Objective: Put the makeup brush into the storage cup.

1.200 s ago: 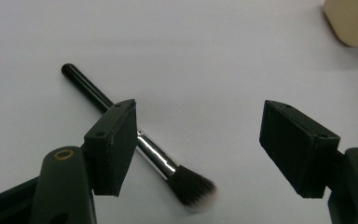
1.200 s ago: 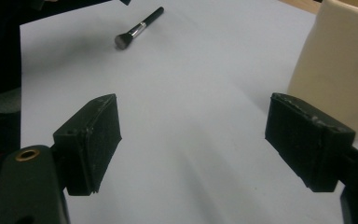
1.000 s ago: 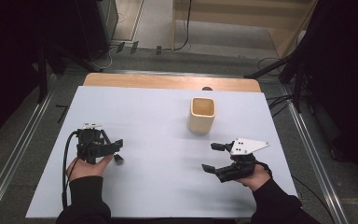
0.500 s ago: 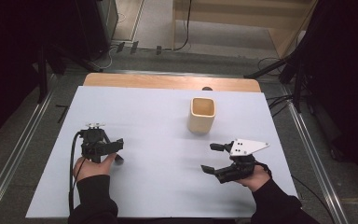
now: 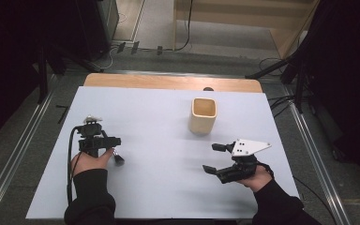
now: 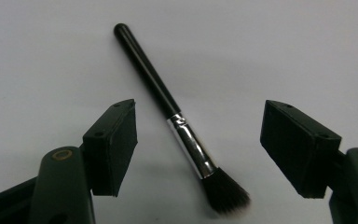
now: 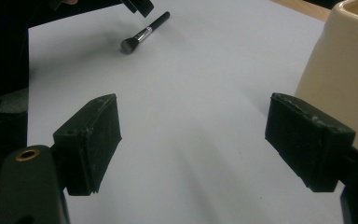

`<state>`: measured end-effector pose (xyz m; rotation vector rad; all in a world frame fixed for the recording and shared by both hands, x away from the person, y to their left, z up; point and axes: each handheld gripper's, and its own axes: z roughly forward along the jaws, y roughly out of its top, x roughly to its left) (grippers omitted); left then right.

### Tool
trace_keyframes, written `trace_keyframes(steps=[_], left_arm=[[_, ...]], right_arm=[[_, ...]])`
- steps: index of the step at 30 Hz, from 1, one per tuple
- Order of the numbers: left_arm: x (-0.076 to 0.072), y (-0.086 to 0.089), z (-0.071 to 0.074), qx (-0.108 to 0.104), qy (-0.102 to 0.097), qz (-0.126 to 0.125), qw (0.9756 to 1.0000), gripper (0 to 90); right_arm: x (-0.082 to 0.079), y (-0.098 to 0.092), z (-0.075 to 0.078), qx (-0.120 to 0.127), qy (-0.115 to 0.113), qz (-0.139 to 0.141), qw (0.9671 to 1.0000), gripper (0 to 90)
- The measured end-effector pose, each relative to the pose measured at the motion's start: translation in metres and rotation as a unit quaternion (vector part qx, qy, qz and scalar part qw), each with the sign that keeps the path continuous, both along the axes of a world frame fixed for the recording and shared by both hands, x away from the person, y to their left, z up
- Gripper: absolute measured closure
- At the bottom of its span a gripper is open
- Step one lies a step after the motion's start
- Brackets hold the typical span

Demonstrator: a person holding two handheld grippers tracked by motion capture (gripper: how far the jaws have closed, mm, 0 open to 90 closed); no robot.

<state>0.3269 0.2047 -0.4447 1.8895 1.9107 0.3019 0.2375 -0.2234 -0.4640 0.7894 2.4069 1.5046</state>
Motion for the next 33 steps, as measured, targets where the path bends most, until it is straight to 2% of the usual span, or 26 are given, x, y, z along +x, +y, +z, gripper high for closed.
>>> trace_keyframes(steps=[3,4,5,6,7,11,12,15,17,20,24,25,33], left_arm=[[0.005,0.003,0.004,-0.008,0.017,0.010,0.9998,28.2],[0.006,0.004,0.005,-0.006,0.020,0.014,0.9997,28.4],[0.009,0.005,0.005,-0.004,0.035,0.019,0.9992,28.6],[0.009,0.005,0.005,-0.004,0.035,0.019,0.9992,28.7],[0.011,0.005,0.005,-0.005,0.043,0.022,0.9988,28.7],[0.015,0.002,0.005,0.005,0.062,0.029,0.9977,29.2],[0.018,0.001,0.004,0.019,0.075,0.036,0.9963,29.3],[0.020,-0.001,0.003,0.026,0.078,0.039,0.9959,28.7],[0.022,-0.003,0.002,0.015,0.080,0.043,0.9958,26.8],[0.024,-0.008,0.000,0.018,0.086,0.055,0.9946,26.9],[0.027,-0.016,-0.004,0.032,0.089,0.056,0.9939,27.5],[0.027,-0.020,-0.005,0.045,0.084,0.053,0.9940,27.9],[0.029,-0.022,-0.013,0.023,0.091,0.058,0.9939,31.2]], right_arm=[[0.000,0.000,0.000,0.000,0.002,-0.001,1.0000,19.0],[0.000,0.000,0.000,0.000,0.002,-0.002,1.0000,19.0],[0.001,0.000,-0.001,-0.002,0.001,-0.002,1.0000,19.0],[0.000,0.000,-0.001,-0.002,0.001,-0.002,1.0000,19.0],[0.000,0.000,0.000,-0.002,0.002,-0.003,1.0000,19.0],[0.000,0.000,-0.001,-0.004,0.002,-0.002,1.0000,19.0],[0.000,0.000,-0.001,-0.004,0.002,-0.002,1.0000,19.0],[0.000,0.001,-0.001,-0.005,0.002,-0.003,1.0000,19.0],[0.000,0.001,-0.001,-0.006,0.002,-0.002,1.0000,19.0],[0.000,0.001,-0.001,-0.008,0.001,-0.001,1.0000,19.0],[0.000,0.001,-0.001,-0.008,0.001,0.000,1.0000,19.0],[0.000,0.001,-0.001,-0.008,0.001,0.000,1.0000,19.0],[0.000,0.000,-0.001,-0.007,0.002,-0.001,1.0000,19.0]])
